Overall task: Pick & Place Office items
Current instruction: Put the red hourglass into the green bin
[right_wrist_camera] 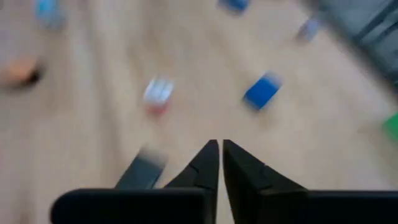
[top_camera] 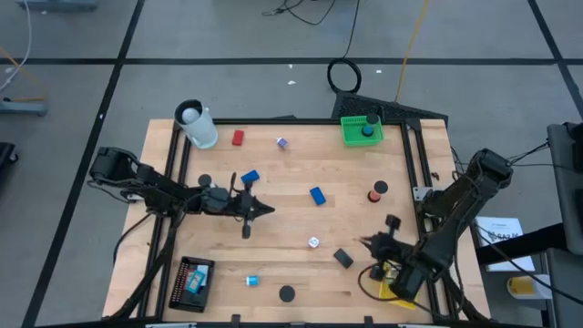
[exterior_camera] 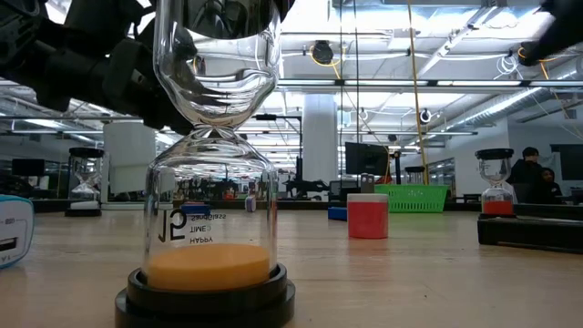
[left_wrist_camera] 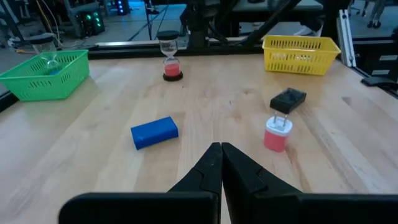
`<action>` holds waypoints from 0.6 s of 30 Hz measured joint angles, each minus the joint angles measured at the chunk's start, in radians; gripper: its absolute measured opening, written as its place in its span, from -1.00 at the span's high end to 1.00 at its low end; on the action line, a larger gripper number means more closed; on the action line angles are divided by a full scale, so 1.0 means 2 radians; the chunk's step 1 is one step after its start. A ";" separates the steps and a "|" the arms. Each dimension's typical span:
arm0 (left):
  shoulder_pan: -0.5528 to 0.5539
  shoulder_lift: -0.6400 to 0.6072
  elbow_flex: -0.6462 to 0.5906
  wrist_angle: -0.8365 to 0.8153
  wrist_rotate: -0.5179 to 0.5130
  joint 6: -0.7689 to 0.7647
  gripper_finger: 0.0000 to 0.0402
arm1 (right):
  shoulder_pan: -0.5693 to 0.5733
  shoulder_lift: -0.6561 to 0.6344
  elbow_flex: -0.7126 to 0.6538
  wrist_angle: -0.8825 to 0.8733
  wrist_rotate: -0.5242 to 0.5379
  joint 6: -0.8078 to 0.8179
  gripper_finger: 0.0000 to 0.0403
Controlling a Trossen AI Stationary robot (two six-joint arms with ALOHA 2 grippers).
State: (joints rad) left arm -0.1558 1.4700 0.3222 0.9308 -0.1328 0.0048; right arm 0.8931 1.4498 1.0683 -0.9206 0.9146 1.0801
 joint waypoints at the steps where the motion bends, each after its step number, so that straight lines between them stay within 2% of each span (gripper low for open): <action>1: 0.000 0.000 0.000 -0.003 0.000 0.000 0.97 | -0.011 0.000 -0.008 0.017 0.018 -0.006 0.97; 3: 0.000 0.000 0.000 -0.009 0.000 0.000 0.97 | -0.039 0.001 -0.025 0.057 0.016 -0.025 0.99; 8: -0.001 0.000 0.000 -0.012 0.000 -0.004 0.97 | -0.125 0.001 -0.074 0.191 -0.053 -0.098 0.96; 11: -0.002 0.000 0.000 -0.015 0.000 -0.005 0.97 | -0.172 0.001 -0.099 0.287 -0.057 -0.130 0.96; 13: -0.002 0.000 0.000 -0.020 0.000 -0.006 0.97 | -0.199 0.001 -0.124 0.384 -0.069 -0.185 0.96; 15: -0.002 0.000 0.000 -0.026 0.002 -0.030 0.97 | -0.220 0.002 -0.156 0.511 -0.085 -0.277 0.96; 18: 0.005 0.000 0.000 -0.029 -0.002 -0.069 0.96 | -0.244 0.005 -0.205 0.711 -0.143 -0.411 0.96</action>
State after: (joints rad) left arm -0.1467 1.4704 0.3222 0.8724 -0.1360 -0.1333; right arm 0.4051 1.4605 0.6577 0.5005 0.6295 0.2585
